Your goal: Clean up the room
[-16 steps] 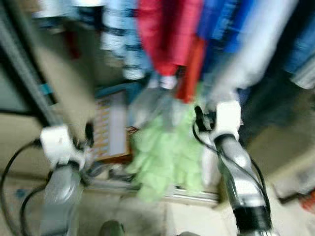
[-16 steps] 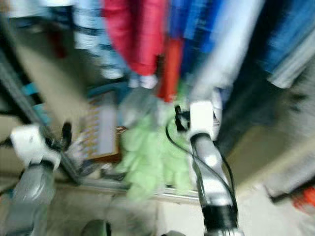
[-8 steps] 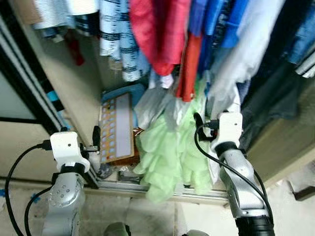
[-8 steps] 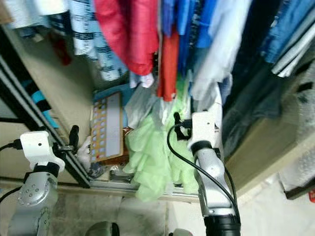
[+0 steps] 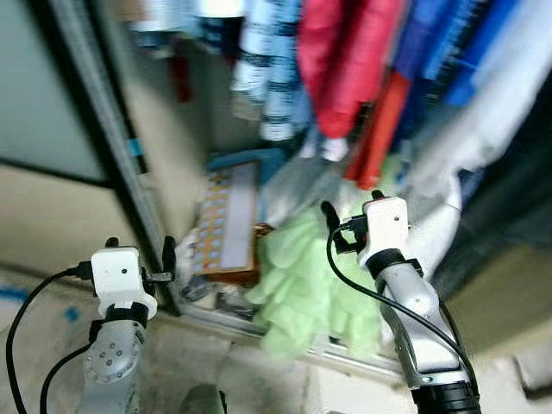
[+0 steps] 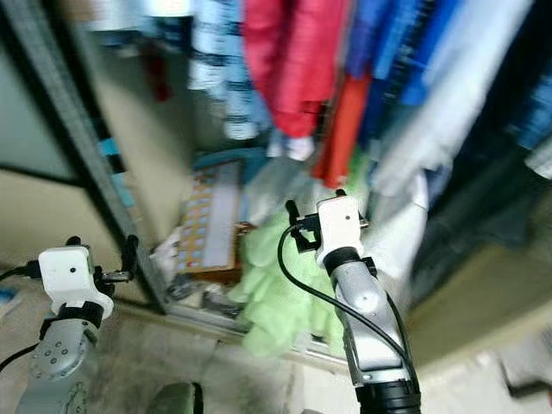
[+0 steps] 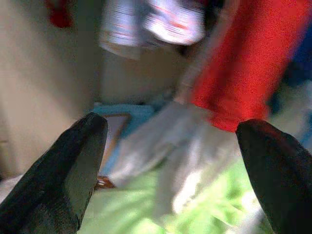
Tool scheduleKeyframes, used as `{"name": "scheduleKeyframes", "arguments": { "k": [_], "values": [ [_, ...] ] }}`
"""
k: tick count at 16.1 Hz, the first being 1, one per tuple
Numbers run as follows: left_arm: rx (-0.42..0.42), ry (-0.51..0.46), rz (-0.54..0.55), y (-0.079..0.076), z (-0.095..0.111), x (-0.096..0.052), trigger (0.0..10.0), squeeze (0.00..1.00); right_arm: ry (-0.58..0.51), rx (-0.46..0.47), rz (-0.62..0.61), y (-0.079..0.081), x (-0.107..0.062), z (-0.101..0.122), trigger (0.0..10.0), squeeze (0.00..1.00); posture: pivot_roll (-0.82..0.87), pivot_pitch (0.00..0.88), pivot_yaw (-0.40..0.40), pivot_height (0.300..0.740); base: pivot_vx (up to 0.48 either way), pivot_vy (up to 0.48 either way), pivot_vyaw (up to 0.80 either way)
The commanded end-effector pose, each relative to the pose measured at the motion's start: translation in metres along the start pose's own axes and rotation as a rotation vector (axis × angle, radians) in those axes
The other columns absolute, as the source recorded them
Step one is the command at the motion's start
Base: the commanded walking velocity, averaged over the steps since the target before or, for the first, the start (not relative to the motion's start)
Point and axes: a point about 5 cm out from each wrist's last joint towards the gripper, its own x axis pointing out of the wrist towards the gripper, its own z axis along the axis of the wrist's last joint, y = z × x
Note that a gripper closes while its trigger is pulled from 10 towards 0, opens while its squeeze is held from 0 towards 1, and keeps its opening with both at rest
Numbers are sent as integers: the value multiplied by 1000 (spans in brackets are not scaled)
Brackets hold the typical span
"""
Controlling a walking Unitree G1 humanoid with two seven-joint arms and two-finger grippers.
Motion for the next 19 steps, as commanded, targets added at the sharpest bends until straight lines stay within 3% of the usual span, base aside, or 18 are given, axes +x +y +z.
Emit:
{"name": "scheduleKeyframes", "arguments": {
  "k": [1, 6, 12, 19],
  "values": [
    [13, -25, 10, 2, 6, 3, 10000, 0, -8, 4, 16, 1, 3, 4, 10000, 0, 6, 0, -66, 740, 0, 0, 800],
    [31, -73, 22, 0, 17, 15, 10000, 0, -31, 25, 44, 7, 10, 10, 10000, 0, 12, 0, -71, 740, 0, 0, 800],
    [29, -43, 68, -6, 10, 18, 10000, 0, -28, 53, 24, 5, 13, 9, 10000, 0, -4, 0, -63, 740, 0, 0, 800],
    [12, -91, 19, -13, 20, 34, 10000, 0, -43, 61, 15, 5, 25, 12, 10000, 0, 2, 0, -59, 740, 0, 0, 800]
  ]
}}
